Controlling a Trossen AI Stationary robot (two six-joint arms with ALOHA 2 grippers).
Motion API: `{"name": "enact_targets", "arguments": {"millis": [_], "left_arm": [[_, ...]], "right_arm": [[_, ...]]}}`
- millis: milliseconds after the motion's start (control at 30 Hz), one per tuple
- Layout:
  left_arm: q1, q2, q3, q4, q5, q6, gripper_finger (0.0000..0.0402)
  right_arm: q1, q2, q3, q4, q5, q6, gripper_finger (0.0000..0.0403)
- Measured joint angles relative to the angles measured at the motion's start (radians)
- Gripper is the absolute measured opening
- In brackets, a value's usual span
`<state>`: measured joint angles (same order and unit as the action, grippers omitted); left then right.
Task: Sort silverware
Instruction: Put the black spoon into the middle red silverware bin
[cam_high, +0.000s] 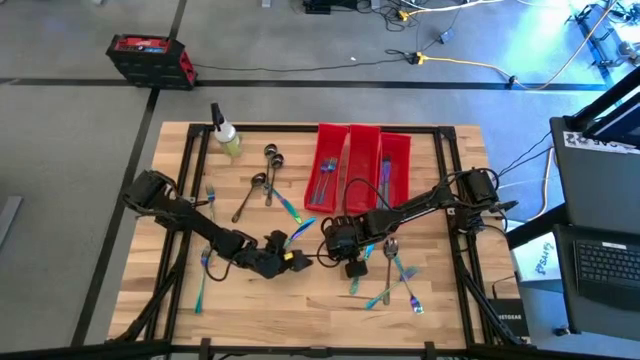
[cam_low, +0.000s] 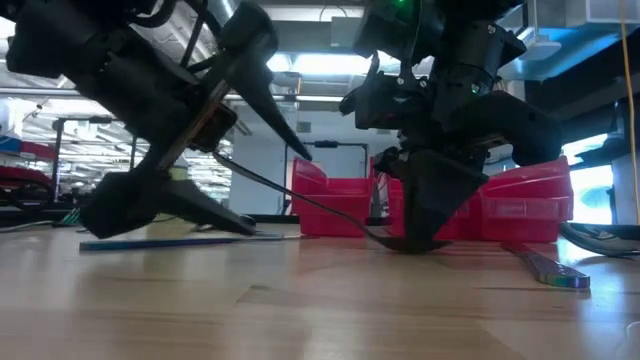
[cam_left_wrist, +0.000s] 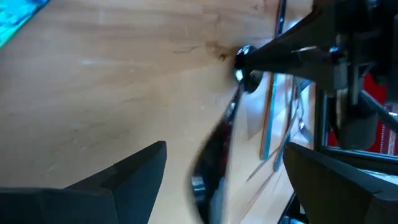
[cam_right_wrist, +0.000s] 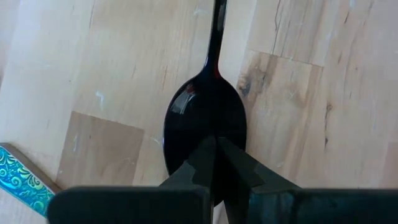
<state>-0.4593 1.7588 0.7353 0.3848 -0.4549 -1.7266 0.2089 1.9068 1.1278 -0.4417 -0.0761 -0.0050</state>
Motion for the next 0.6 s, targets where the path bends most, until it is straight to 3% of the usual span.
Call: {"name": "enact_targets", "arguments": {"millis": [267,600], "left_arm": [[0.009,0.000,0.001,-0.008,-0.036,0.005,0.0307],[0.009,-0.001,0.001,-0.013,-0.075,0.007,0.0264]], "right_arm": [[0.000,0.000,0.000,-0.001,0.000,-0.006,0.0000],[0.000,0.000,0.000,-0.001,0.000,-0.007,0.0000]]}}
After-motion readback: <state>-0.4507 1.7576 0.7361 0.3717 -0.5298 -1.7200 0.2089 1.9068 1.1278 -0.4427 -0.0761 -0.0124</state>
